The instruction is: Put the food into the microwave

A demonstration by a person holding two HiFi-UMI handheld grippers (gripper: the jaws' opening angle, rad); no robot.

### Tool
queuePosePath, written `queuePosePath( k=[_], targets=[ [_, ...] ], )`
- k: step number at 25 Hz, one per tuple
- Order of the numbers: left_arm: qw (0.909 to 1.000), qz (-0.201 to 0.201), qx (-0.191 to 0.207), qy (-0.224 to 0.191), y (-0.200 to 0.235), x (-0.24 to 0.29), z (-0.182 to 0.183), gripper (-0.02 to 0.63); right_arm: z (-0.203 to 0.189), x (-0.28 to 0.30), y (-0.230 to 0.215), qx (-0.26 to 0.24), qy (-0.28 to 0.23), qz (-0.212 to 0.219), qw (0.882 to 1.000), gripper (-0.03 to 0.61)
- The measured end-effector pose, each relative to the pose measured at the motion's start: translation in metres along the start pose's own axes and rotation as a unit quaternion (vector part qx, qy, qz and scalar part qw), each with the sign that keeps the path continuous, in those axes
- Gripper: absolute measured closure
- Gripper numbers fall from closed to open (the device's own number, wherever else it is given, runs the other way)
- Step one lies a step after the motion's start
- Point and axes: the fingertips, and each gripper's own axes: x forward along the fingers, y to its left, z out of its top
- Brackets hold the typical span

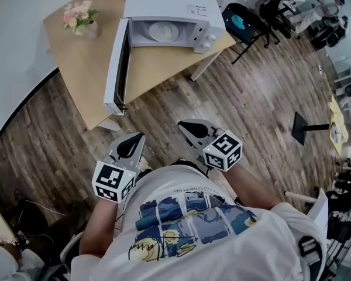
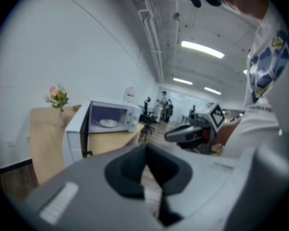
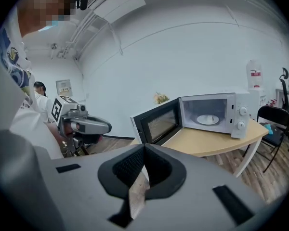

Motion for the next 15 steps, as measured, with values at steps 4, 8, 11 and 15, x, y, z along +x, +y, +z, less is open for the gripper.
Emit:
queuePosePath(
  k=[4, 8, 11, 15],
  targets=[
    [0.9997, 0.018, -0.005, 0.014, -0.023, 0.019, -0.007, 0.604, 0.003, -0.030, -0.006, -0.018, -0.006, 0.020, 1.000, 0.572],
    [0.9996, 0.020, -0.010, 0.013, -0.059, 0.043, -0.002, 0.604, -0.005, -0.068, -0.022, -0.030, -0.005, 0.026, 0.999, 0.574],
    [0.9995, 0.023, -0.009, 0.018, -0.084, 0.059, 0.002, 0.604, -0.014, -0.091, -0.032, -0.026, -0.006, 0.031, 0.999, 0.574],
    [0.9994, 0.028, -0.001, 0.020, -0.113, 0.080, 0.005, 0.604, -0.024, -0.114, -0.046, -0.035, -0.008, 0.044, 0.998, 0.574]
  ],
)
